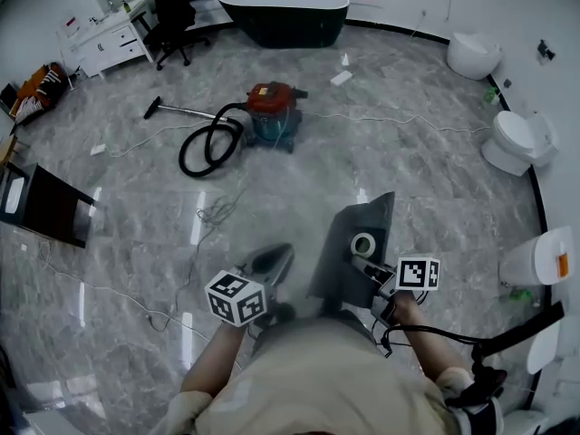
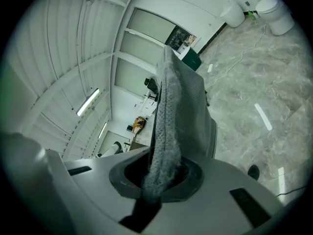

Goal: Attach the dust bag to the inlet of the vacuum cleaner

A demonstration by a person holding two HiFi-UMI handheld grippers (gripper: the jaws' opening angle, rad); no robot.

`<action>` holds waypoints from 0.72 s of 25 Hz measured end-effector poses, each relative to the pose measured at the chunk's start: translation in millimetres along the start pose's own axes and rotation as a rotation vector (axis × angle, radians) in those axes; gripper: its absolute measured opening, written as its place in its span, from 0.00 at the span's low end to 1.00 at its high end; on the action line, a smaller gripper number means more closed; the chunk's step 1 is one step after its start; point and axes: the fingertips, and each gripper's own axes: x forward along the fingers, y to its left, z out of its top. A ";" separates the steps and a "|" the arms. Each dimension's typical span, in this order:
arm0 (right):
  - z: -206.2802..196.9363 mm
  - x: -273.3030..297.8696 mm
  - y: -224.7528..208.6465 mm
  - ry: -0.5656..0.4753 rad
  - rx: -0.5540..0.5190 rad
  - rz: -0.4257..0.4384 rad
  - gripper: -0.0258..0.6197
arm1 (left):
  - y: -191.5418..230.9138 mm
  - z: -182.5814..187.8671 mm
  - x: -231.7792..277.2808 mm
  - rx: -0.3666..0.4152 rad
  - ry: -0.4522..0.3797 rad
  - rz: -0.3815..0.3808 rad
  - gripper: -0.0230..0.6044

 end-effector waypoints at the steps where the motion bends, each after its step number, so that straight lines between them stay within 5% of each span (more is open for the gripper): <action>1: 3.5 -2.1 -3.7 0.003 -0.001 -0.005 0.10 | -1.9 1.4 4.8 0.003 0.002 0.002 0.03; 18: 81.5 -33.1 -58.3 0.010 -0.040 0.000 0.10 | -20.3 15.9 86.5 0.005 0.019 0.070 0.03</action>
